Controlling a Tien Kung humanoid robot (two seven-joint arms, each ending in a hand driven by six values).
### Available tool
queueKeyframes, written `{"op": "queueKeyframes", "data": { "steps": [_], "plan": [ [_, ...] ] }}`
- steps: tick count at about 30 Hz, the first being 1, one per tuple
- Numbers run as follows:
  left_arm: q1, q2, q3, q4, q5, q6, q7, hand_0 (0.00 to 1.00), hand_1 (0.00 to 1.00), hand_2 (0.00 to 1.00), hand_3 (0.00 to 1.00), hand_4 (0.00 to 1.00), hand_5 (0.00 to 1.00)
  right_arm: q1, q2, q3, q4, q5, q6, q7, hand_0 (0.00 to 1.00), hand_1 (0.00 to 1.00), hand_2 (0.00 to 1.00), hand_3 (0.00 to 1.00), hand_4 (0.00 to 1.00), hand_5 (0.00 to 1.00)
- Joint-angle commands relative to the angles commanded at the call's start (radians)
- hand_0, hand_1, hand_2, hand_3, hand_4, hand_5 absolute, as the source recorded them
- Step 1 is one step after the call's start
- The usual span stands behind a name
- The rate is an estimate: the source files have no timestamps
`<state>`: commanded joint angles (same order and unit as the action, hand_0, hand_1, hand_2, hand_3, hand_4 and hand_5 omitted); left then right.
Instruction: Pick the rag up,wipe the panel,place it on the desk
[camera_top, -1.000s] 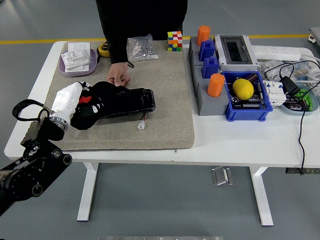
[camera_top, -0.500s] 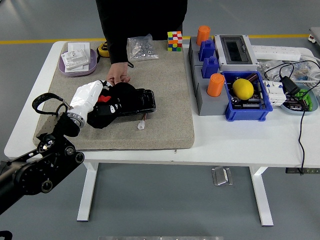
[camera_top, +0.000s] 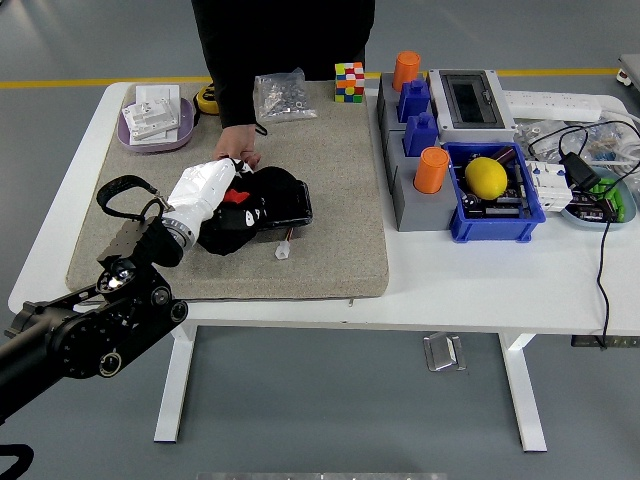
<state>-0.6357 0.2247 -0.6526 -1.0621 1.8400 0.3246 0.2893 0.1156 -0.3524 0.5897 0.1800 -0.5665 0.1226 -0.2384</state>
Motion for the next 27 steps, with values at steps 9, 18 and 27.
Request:
{"op": "queueKeyframes", "data": {
  "steps": [9, 18, 27],
  "plan": [
    [-0.034, -0.008, 0.060, -0.010, -0.012, -0.003, 0.000, 0.224, 0.119, 0.447, 0.368, 0.406, 0.002, 0.009, -0.002, -0.003, 0.000, -0.004, 0.000, -0.002, 0.760, 0.717, 0.718, 0.594, 0.921, 0.574],
    [-0.058, -0.008, 0.130, -0.018, -0.019, -0.003, 0.001, 0.223, 0.119, 0.449, 0.370, 0.407, 0.002, 0.010, -0.009, 0.001, 0.000, -0.010, 0.001, -0.006, 0.761, 0.717, 0.718, 0.594, 0.922, 0.573],
    [-0.053, -0.011, 0.130, -0.012, -0.016, 0.004, 0.005, 0.224, 0.119, 0.452, 0.375, 0.410, 0.002, 0.008, -0.007, 0.005, 0.000, -0.016, 0.001, -0.007, 0.761, 0.717, 0.718, 0.594, 0.921, 0.573]
  ]
}}
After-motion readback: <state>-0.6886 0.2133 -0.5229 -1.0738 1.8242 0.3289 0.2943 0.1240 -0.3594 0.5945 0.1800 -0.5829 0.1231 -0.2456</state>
